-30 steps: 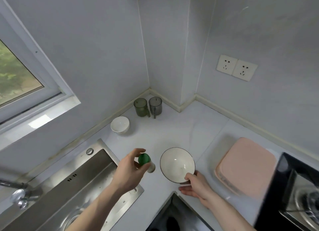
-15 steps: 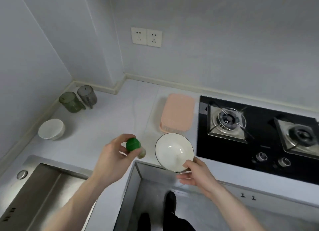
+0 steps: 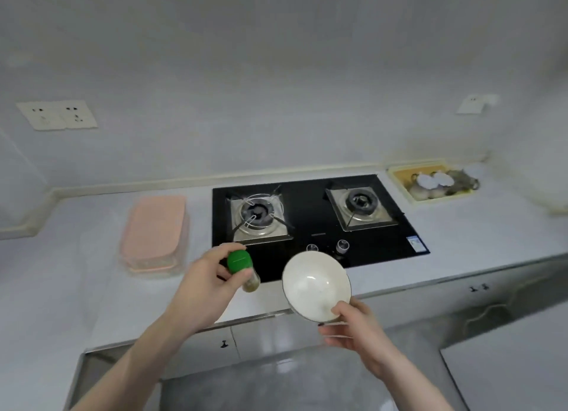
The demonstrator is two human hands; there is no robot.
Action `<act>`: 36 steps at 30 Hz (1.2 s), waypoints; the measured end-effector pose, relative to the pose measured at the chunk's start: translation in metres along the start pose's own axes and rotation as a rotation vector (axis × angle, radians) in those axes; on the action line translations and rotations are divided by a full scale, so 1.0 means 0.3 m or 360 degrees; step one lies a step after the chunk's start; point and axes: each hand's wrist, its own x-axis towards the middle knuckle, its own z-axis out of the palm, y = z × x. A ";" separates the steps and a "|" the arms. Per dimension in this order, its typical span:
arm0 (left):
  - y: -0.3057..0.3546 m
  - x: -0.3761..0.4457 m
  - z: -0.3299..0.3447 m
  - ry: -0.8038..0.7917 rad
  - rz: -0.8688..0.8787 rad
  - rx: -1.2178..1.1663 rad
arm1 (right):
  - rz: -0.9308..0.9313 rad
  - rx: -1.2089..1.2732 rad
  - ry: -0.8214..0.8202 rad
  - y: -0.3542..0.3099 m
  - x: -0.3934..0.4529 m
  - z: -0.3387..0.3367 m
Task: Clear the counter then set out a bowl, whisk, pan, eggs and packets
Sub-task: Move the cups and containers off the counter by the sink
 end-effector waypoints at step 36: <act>0.954 0.887 1.455 -0.0462 0.0372 0.0220 | 0.0293 0.0141 0.0376 -0.363 1.027 -1.636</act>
